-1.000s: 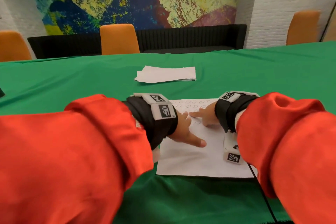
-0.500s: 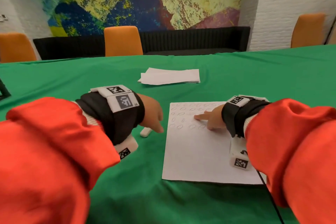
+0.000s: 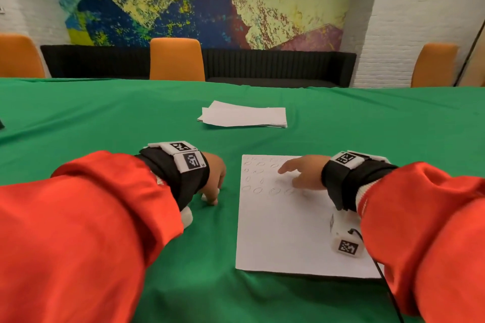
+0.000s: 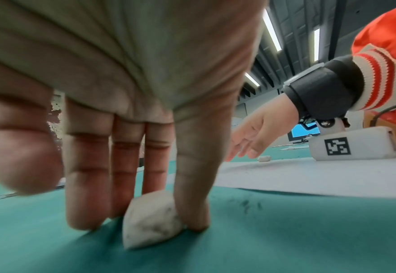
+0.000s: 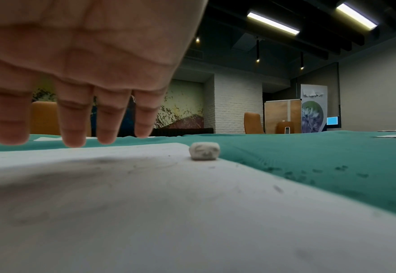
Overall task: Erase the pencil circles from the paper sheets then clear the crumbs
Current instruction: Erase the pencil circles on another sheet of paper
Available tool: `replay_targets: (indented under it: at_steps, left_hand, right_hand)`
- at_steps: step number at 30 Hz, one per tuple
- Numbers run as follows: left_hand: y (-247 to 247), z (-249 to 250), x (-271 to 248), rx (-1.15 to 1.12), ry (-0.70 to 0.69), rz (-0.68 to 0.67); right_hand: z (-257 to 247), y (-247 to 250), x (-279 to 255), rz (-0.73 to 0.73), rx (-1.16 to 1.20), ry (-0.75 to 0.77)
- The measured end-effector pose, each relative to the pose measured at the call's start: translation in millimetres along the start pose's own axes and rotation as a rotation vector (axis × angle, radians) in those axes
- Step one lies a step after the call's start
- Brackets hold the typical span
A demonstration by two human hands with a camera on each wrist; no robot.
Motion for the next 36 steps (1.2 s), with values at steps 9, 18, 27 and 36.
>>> replay_targets:
  at_steps: [9,18,27,36]
  left_hand:
    - [30,13,-13,-0.377,-0.151,0.125]
    - [79,67,-39,-0.726,-0.432,0.331]
    - [84,75,-29,-1.091,-0.447,0.31]
    - [10,65,-7,-0.235,-0.2,-0.133]
  right_hand:
    - [0,20,-7,0.128,0.088,-0.005]
    - [8,62,-39,0.135,0.264,0.082]
    - [3,60,-44,0.215,0.632,0.147]
    - [38,30,-28,0.126,0.561,0.053]
Point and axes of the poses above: each hand's wrist, its own x-axis towards the middle knuckle, its own y-axis out of the back of the hand, z = x × y, the point moved 10 cm from there along x, towards the middle knuckle, and after that the axes turned 14 degrees about -x, right-handed, at the moved point
